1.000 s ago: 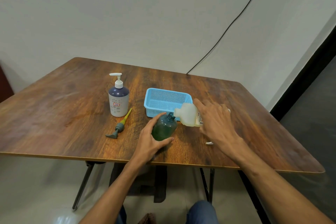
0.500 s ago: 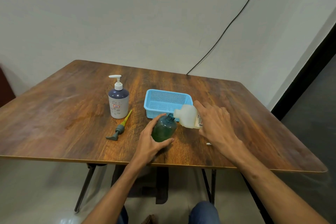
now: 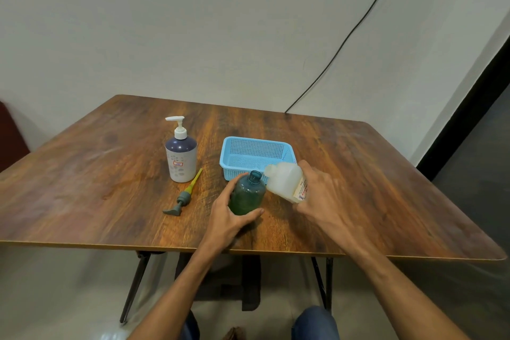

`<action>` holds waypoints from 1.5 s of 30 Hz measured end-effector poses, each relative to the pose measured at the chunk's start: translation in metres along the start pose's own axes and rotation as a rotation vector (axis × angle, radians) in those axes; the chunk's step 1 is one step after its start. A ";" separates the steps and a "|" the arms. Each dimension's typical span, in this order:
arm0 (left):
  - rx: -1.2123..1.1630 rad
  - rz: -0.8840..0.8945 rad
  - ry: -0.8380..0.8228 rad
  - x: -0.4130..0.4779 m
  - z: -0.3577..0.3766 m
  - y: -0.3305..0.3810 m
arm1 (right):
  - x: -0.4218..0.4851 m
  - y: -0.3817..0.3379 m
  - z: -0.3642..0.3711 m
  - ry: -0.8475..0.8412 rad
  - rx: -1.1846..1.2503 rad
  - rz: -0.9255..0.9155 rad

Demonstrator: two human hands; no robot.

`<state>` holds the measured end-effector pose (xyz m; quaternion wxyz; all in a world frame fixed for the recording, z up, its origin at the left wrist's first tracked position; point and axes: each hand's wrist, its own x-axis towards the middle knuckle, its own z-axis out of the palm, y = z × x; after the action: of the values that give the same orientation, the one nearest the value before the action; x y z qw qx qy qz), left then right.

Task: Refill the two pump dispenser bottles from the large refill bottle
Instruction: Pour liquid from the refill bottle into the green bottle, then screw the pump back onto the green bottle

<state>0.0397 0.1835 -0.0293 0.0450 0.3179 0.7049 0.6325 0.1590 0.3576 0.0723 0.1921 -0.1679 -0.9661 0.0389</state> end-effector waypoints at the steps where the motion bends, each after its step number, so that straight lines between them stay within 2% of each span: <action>1: 0.000 0.000 0.003 0.000 0.000 0.000 | 0.000 0.000 0.003 0.015 0.058 0.018; 9: -0.024 -0.011 0.014 -0.001 -0.001 0.000 | -0.005 0.005 0.023 0.158 0.530 0.208; 14: -0.033 -0.031 0.020 0.000 -0.001 0.000 | -0.010 0.006 0.037 0.217 0.686 0.267; 27: -0.064 -0.069 0.022 0.001 -0.009 -0.002 | -0.013 0.012 0.053 0.275 0.787 0.316; 38: 0.106 -0.066 -0.061 -0.005 -0.008 -0.002 | -0.016 0.013 0.068 0.316 0.759 0.339; 45: 0.072 -0.075 -0.039 -0.014 -0.015 -0.011 | -0.019 0.016 0.074 0.367 0.824 0.349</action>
<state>0.0399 0.1635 -0.0410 0.0707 0.3050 0.7377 0.5982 0.1521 0.3653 -0.0053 0.4004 -0.2413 -0.7779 0.4199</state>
